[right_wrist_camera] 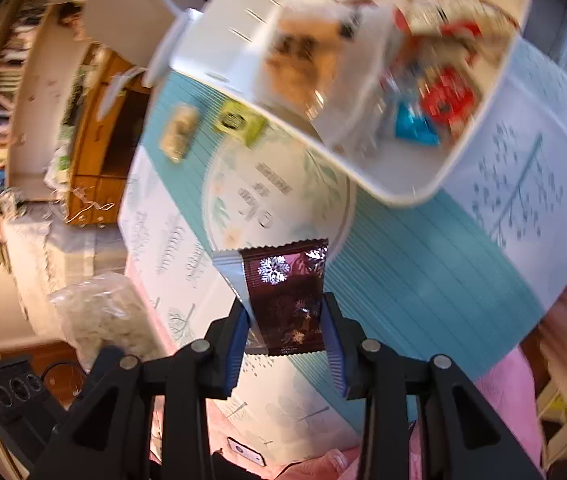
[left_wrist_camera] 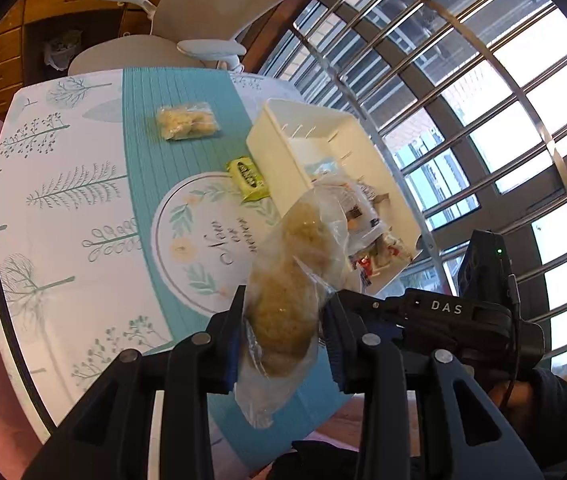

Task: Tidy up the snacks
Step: 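Carry the snack bag and brown packet over the tray and open both grippers, then move both open grippers back toward the last two snacks on the table, then grasp the small clear snack bag with the left gripper while the right grasps the yellow-green packet, then carry both snacks over the white tray and open both grippers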

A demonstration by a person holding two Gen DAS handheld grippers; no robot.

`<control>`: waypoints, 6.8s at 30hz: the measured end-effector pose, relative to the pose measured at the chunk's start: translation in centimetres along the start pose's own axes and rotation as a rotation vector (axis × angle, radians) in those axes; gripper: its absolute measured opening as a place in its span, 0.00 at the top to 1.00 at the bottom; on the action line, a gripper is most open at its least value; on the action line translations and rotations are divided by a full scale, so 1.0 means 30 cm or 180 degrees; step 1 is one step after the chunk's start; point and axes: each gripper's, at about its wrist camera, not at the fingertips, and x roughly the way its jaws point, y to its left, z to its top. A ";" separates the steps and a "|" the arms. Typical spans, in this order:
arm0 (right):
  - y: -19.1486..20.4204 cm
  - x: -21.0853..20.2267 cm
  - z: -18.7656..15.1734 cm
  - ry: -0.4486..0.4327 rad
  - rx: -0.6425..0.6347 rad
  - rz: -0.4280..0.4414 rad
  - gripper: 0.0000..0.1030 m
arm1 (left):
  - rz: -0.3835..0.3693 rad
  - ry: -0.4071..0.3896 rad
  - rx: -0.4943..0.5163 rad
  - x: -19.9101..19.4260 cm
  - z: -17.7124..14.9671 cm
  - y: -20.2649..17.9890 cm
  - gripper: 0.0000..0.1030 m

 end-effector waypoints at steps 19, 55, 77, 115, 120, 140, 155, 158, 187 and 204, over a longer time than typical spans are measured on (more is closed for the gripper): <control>-0.092 -0.239 0.296 -0.0060 -0.0822 0.0260 0.66 | 0.0182 -0.0363 -0.0196 0.174 0.031 -0.335 0.68; -0.277 -0.355 0.543 -0.0119 -0.0846 -0.0194 0.42 | 0.0663 -0.0398 -0.0319 0.317 0.057 -0.472 0.24; 0.087 -0.261 0.171 -0.0686 -0.1333 -0.0421 0.37 | 0.0937 -0.0157 -0.0005 -0.045 0.026 -0.101 0.21; 0.267 0.257 0.245 -0.0896 0.1033 -0.0438 0.33 | 0.1084 0.0542 0.2080 0.407 0.596 0.246 0.13; 0.282 0.333 0.301 -0.0987 0.1176 -0.0596 0.33 | 0.1022 0.0525 0.2215 0.506 0.650 0.269 0.13; 0.277 0.491 0.420 -0.0875 0.1321 -0.1077 0.33 | 0.0704 0.0707 0.2371 0.783 0.708 0.292 0.13; 0.320 0.548 0.454 -0.0895 0.1199 -0.1406 0.33 | 0.0697 0.0548 0.2229 0.811 0.705 0.327 0.47; 0.330 0.557 0.467 -0.0875 0.1147 -0.1499 0.33 | 0.0701 0.0481 0.2184 0.795 0.699 0.332 0.53; 0.301 0.552 0.321 -0.0059 0.0726 -0.1410 0.49 | 0.1022 0.0256 0.0368 0.271 0.339 0.510 0.57; 0.254 0.332 0.072 0.0469 -0.0065 -0.1108 0.49 | 0.1282 -0.0014 -0.0468 0.038 0.040 0.425 0.57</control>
